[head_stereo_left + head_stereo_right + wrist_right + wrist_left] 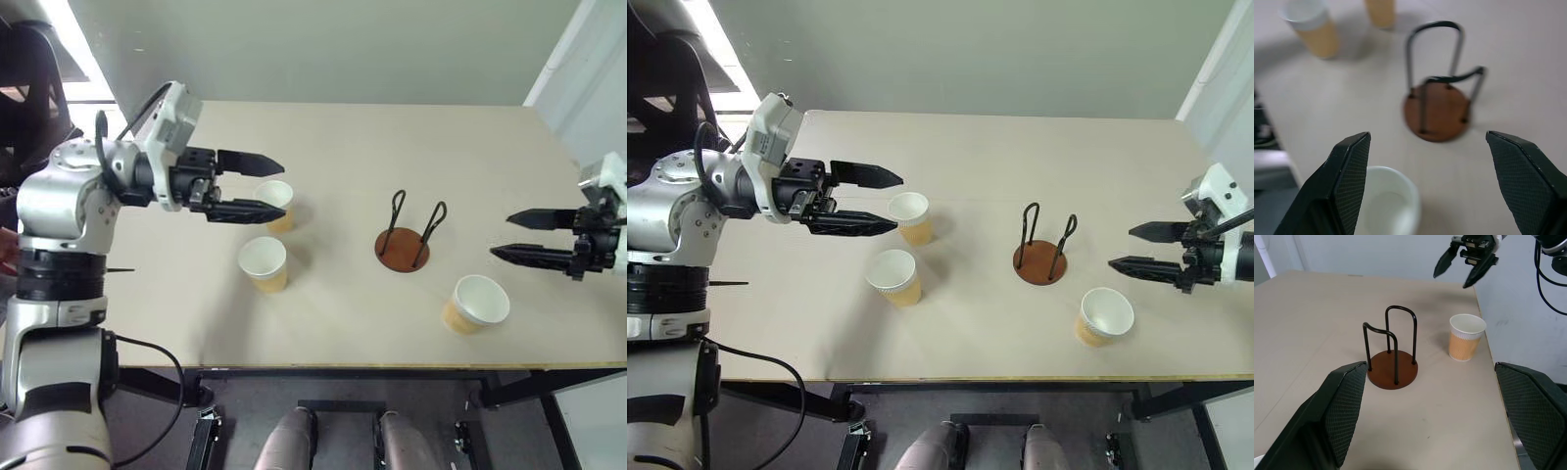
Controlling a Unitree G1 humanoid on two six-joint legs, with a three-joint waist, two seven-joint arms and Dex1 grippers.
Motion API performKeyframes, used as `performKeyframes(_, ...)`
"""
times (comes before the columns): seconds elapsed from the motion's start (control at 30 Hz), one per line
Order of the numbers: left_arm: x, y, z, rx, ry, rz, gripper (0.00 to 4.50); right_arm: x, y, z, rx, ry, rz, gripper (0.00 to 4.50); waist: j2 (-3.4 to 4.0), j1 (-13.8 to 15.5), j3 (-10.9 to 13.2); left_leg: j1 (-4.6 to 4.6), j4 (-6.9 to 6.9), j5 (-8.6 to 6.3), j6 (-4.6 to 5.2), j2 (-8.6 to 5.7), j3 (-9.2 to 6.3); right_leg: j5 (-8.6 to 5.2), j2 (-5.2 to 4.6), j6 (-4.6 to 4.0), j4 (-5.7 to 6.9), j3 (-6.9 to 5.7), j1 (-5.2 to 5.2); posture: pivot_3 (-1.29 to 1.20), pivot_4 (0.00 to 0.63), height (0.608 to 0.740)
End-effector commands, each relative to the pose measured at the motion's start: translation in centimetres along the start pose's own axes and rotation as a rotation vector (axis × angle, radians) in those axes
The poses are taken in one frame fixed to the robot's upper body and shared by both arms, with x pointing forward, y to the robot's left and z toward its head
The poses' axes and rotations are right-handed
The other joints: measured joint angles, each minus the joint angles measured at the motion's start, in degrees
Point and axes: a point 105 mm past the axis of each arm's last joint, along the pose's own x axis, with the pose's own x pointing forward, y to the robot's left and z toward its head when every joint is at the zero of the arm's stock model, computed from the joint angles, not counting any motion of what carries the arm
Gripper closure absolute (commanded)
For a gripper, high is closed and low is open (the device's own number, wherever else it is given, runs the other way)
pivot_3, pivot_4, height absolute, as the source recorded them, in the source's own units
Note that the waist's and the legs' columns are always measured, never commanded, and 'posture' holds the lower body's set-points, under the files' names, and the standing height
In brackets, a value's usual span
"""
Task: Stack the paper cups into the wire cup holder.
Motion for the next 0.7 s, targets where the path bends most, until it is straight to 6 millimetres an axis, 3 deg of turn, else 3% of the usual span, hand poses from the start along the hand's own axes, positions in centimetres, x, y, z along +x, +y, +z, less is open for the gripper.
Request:
performKeyframes(0.03,0.3,-0.4,0.7,0.047,-0.006,-0.024,0.04,0.3,0.5,0.9,-0.032,-0.021,-0.001,0.67,0.0,0.0,0.0,0.0,0.01,0.0,0.0,-0.01,0.0,0.01,-0.01,-0.01,0.0,0.0,0.0,0.0,0.15,0.74)
performKeyframes(0.47,0.3,-0.3,0.9,0.054,-0.012,-0.019,0.04,3.1,-0.9,-1.5,-0.003,0.007,-0.055,0.67,-0.01,0.0,0.0,0.03,0.07,0.03,0.06,-0.01,-0.01,0.24,-0.02,-0.18,0.0,0.01,0.04,0.0,0.15,0.74)
performKeyframes(0.7,0.4,-0.9,0.8,0.052,-0.01,-0.05,0.04,4.3,-1.7,-1.6,-0.017,0.0,-0.083,0.67,-0.01,-0.1,0.0,0.05,0.08,0.04,0.08,-0.01,-0.01,0.29,-0.03,-0.2,-0.01,0.01,0.06,0.0,0.15,0.74)
